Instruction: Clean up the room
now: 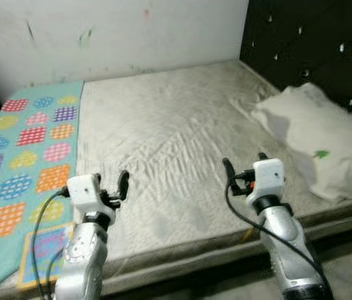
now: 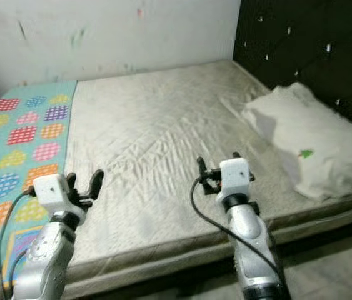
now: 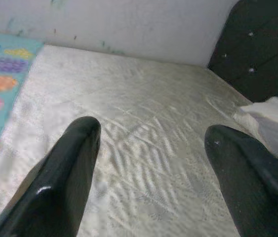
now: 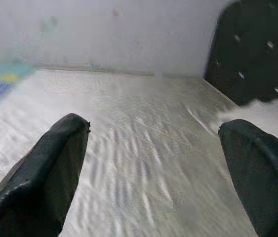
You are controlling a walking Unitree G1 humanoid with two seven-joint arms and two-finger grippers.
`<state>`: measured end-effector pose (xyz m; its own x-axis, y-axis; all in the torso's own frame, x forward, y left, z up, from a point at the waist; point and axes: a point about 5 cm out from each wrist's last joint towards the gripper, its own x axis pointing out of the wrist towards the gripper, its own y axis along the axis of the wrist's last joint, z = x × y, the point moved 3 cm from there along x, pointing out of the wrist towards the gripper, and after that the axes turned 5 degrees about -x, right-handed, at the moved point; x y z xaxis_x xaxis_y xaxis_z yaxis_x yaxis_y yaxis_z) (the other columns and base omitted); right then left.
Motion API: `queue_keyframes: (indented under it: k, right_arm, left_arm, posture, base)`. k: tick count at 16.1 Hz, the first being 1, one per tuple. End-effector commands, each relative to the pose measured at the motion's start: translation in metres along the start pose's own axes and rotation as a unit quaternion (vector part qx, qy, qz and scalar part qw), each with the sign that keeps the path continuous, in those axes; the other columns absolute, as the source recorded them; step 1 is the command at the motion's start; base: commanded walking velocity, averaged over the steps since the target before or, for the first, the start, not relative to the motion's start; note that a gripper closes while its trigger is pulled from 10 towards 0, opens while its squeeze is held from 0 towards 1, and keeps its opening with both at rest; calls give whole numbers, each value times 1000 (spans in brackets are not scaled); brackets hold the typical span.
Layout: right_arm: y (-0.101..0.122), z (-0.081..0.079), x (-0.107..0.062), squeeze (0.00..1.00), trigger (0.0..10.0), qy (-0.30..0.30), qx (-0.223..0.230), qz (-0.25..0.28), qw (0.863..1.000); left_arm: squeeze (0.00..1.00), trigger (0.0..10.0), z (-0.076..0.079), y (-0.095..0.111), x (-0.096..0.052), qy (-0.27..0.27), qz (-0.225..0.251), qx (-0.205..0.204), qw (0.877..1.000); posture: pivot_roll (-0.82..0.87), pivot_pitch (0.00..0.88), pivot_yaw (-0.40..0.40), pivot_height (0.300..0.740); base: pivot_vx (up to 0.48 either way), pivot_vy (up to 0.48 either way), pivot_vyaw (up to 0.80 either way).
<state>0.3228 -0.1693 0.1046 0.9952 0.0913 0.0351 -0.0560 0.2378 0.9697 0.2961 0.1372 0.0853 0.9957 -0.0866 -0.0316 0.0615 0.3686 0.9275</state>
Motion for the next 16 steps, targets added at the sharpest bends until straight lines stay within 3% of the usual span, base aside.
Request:
queue_keyframes:
  k: [1, 13, 16]
  right_arm:
    - [7, -5, 3, 0, 10000, 4, 6, 12, 1000]
    - [4, -6, 3, 0, 10000, 8, 3, 9, 1000]
    - [5, -7, 3, 0, 10000, 12, 6, 10, 1000]
  left_arm:
    - [0, 10000, -5, 5, 0, 8, 6, 4, 1000]
    - [0, 10000, -6, 5, 2, 12, 10, 9, 1000]
    - [0, 10000, -9, 8, -1, -4, 1, 63, 998]
  posture:
    - [-187, 0, 65, 740]
    - [-193, 0, 63, 740]
    - [-189, 0, 56, 740]
  base:
    - [0, 480, 0]
    - [0, 475, 0]
    - [0, 0, 0]
